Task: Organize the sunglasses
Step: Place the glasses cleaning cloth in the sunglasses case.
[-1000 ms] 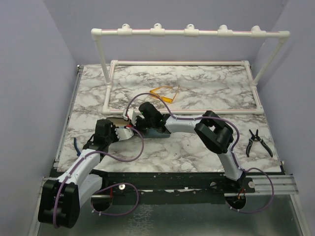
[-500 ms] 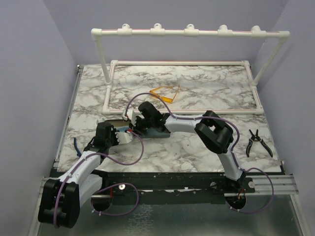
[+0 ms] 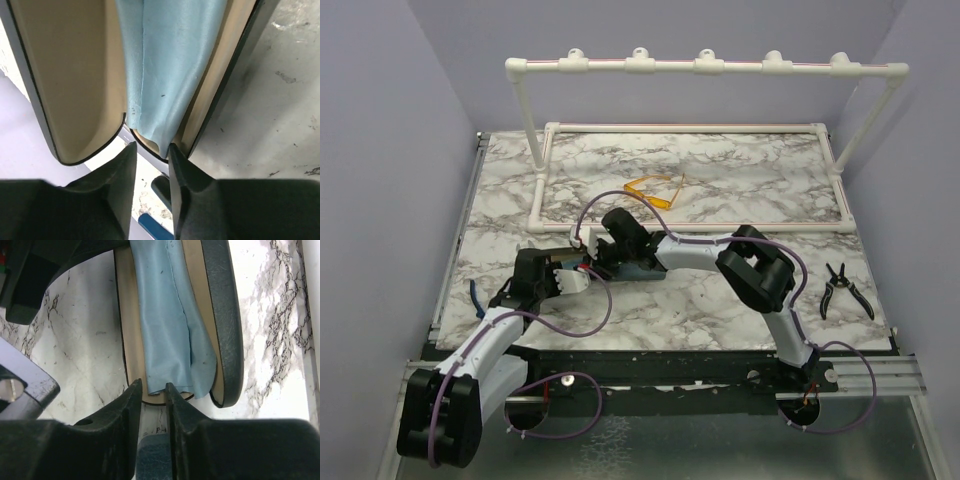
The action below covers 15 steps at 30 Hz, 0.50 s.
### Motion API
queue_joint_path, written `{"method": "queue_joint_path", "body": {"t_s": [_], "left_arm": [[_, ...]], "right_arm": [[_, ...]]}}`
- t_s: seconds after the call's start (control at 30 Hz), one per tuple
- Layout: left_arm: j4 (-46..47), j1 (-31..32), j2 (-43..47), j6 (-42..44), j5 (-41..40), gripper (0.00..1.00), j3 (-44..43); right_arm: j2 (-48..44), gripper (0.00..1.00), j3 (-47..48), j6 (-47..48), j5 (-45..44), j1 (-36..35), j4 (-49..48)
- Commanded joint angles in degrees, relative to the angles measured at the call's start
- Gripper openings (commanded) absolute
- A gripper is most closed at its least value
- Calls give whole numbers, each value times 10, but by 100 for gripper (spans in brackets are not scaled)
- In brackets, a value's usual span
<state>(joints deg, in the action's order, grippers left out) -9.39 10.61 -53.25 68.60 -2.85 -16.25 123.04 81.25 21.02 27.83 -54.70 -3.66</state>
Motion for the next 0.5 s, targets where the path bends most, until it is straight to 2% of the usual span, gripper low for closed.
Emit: {"method": "queue_joint_path", "body": {"t_s": [0.0, 0.3, 0.47], "left_arm": [[-50, -3, 25, -5, 17, 39, -22], [-110, -3, 43, -6, 24, 57, -46], [-132, -3, 47, -2, 27, 62, -52]], "right_arm": [[-33, 30, -19, -6, 24, -4, -14], [-82, 43, -54, -25, 53, 11, -41], [-112, 47, -78, -22, 62, 19, -41]]}}
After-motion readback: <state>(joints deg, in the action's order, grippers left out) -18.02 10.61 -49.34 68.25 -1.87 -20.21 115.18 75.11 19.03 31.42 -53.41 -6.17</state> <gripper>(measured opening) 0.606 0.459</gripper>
